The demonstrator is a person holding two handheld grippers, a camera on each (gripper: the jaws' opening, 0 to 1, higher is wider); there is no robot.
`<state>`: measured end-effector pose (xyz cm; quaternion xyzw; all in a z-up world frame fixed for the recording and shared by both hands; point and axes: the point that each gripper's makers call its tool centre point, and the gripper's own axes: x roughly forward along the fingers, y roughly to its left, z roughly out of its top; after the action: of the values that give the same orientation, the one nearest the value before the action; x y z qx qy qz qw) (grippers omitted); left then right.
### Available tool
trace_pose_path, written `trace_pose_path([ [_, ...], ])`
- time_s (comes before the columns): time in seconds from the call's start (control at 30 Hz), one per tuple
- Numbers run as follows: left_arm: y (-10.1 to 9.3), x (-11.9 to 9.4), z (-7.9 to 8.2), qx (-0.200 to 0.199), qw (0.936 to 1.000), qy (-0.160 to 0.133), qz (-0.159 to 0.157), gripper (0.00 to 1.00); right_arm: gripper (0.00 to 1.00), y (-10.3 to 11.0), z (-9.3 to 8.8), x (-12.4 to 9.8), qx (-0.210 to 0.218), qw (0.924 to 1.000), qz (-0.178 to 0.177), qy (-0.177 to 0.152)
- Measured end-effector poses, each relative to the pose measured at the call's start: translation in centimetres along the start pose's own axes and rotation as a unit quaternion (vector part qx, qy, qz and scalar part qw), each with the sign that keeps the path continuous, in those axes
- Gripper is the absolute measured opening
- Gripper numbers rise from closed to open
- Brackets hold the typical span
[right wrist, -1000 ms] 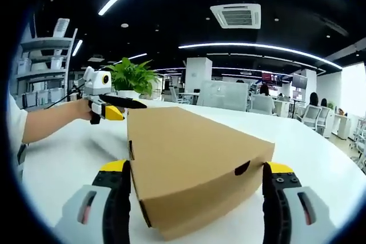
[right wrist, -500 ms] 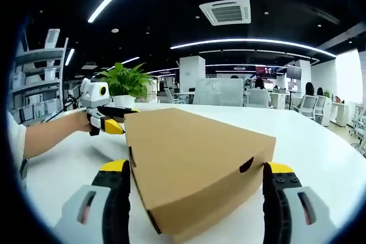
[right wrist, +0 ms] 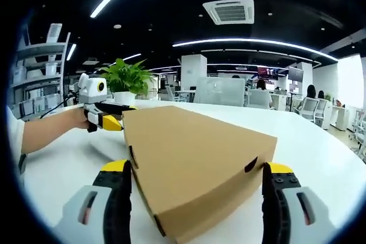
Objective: Operate the shoe box by opening the lid, removing the specified soft item, and placing it in the target area until the item is outside and the box remains undamaged.
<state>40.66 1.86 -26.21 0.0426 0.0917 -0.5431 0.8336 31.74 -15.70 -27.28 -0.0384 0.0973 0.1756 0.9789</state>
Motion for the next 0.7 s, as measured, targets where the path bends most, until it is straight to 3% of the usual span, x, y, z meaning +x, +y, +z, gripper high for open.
trace_pose_path([
  [0.03,-0.1,-0.3,0.0,0.0,1.0,0.009,0.004,0.74,0.97,0.0,-0.1,0.0,-0.006,0.9998,0.013,0.012],
  [0.37,-1.1,-1.1,-0.3,-0.007,0.9993,0.01,0.035,0.75,0.97,0.0,-0.1,-0.1,-0.009,0.9995,0.032,0.001],
  [0.53,-1.7,-1.7,-0.4,-0.011,0.9984,0.013,0.055,0.74,0.96,-0.2,-0.1,-0.1,-0.019,0.9977,0.062,0.021],
  [0.7,-2.4,-2.5,-0.7,-0.016,0.9971,-0.005,0.075,0.74,0.95,0.3,-0.3,-0.7,-0.02,0.997,0.074,0.001],
])
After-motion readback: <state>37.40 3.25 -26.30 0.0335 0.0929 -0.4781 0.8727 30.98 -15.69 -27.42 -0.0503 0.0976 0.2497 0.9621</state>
